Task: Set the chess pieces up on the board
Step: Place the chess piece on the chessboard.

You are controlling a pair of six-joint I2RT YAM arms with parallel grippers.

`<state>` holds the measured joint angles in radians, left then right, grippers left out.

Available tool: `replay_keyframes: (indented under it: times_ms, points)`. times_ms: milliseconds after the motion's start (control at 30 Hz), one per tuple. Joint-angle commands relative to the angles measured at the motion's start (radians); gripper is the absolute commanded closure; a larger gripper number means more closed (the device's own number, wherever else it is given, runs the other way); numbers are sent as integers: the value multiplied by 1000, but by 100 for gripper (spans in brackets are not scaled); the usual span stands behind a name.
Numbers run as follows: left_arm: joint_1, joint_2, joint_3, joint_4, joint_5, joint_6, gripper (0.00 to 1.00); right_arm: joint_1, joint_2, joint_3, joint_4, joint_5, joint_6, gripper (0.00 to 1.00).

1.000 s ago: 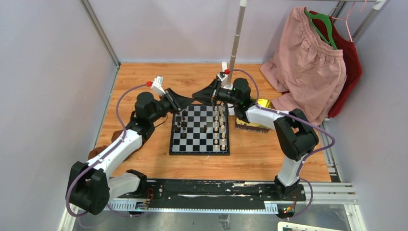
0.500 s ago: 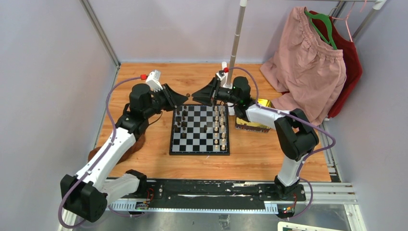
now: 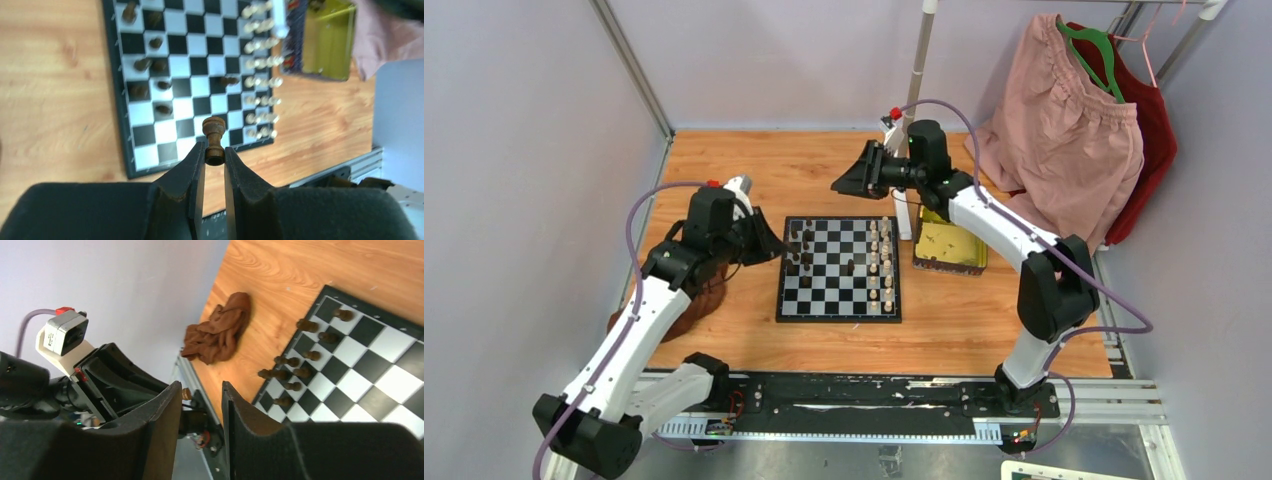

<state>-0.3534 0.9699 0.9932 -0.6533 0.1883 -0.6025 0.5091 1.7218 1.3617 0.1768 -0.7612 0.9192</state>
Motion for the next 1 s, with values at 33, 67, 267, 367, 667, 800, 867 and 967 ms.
replay_keyframes:
  times_ms: [33,67,267,367,667,800,867,967]
  points:
    - [5,-87,-22,-282,-19,21,100,-12,-31,77,-366,103,-288,60]
    - [5,-103,-40,-306,-16,15,100,-13,-31,75,-379,115,-301,60]
    - [5,-191,-174,-324,32,-49,100,-16,-29,65,-451,175,-365,60]
    - [-10,-194,-211,-328,34,-57,100,-15,-30,71,-508,230,-412,60]
    - [-105,-86,-238,-317,-55,-41,100,-33,-37,36,-546,305,-464,60]
    - [-105,-36,-241,-287,-76,-20,100,-41,-37,30,-552,312,-476,60]
    - [-107,-9,-248,-262,-82,-12,100,-46,-39,27,-553,312,-481,60]
    - [-107,19,-257,-216,-85,-10,100,-52,-38,27,-556,312,-486,60]
